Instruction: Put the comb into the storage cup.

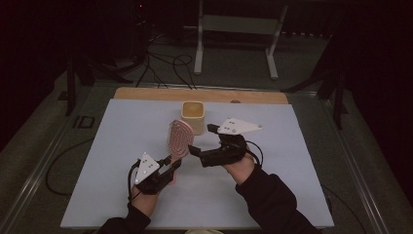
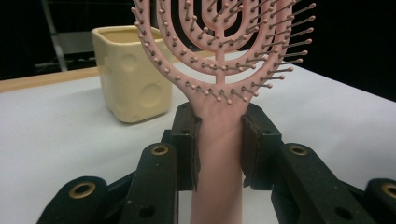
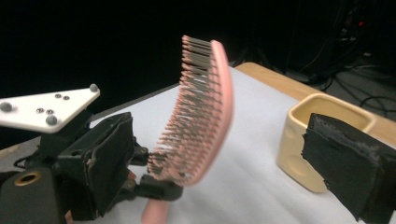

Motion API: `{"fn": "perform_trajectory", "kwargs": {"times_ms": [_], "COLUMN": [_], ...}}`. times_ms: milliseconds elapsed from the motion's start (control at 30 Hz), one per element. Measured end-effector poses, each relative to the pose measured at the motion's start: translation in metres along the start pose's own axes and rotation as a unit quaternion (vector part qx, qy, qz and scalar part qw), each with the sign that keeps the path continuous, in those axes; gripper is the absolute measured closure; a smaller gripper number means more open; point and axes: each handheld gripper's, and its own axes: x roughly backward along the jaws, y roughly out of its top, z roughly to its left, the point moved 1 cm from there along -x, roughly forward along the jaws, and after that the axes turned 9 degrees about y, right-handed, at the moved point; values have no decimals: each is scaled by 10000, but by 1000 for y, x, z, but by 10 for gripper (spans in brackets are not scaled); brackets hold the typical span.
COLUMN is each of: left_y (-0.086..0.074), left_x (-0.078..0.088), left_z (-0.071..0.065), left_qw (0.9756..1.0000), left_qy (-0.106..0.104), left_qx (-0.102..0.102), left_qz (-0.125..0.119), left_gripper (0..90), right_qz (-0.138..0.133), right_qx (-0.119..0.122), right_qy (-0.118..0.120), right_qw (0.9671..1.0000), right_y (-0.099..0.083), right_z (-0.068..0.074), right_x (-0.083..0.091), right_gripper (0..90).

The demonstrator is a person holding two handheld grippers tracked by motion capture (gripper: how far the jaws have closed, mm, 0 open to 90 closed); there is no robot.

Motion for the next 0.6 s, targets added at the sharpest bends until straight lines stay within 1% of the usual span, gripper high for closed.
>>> {"fn": "perform_trajectory", "kwargs": {"times_ms": [33, 67, 100, 133, 200, 233, 267, 300, 400, 433, 467, 500, 567, 600], "left_y": [0, 0, 0, 0, 0, 0, 0, 0, 0, 0, 0, 0, 0, 0], "left_x": [0, 0, 0, -1, -1, -1, -1, -1, -2, -2, -2, -2, -2, -2], "left_z": [0, 0, 0, 0, 1, 1, 1, 1, 1, 0, 0, 0, 0, 0], "left_qw": [10000, 10000, 10000, 10000, 10000, 10000, 10000, 10000, 10000, 10000, 10000, 10000, 10000, 10000], "left_qy": [-36, -36, -16, -40, -31, -33, -23, -43, -57, -59, -53, -71, -62, -65], "left_qx": [-7, -7, -21, -11, -13, -22, -37, -25, -21, -30, -51, -40, -56, -46], "left_qz": [10, 10, 6, 16, 20, 24, 19, 30, 27, 29, 21, 27, 25, 28], "left_gripper": [710, 710, 710, 710, 710, 710, 710, 710, 710, 710, 710, 710, 709, 709], "right_qz": [13, 13, 30, 30, 125, 140, 140, 119, 152, 190, 204, 230, 258, 280], "right_qx": [-91, -91, -227, -227, -290, -358, -358, -490, -545, -592, -629, -691, -728, -763], "right_qy": [34, 34, 13, 13, -4, 51, 51, 206, 201, 269, 259, 251, 232, 242], "right_qw": [10000, 10000, 9997, 9997, 9995, 9992, 9992, 9985, 9982, 9977, 9975, 9970, 9967, 9964], "right_y": [0, 0, 1, 1, 1, 1, 1, 1, 0, 0, 0, -1, -1, -1], "right_z": [-2, -2, -3, -3, -3, -4, -4, -6, -6, -6, -6, -6, -6, -6], "right_x": [-6, -6, -13, -13, -20, -25, -25, -30, -35, -37, -39, -43, -46, -48], "right_gripper": [88, 88, 88, 88, 88, 88, 88, 89, 91, 108, 139, 150, 157, 182]}}
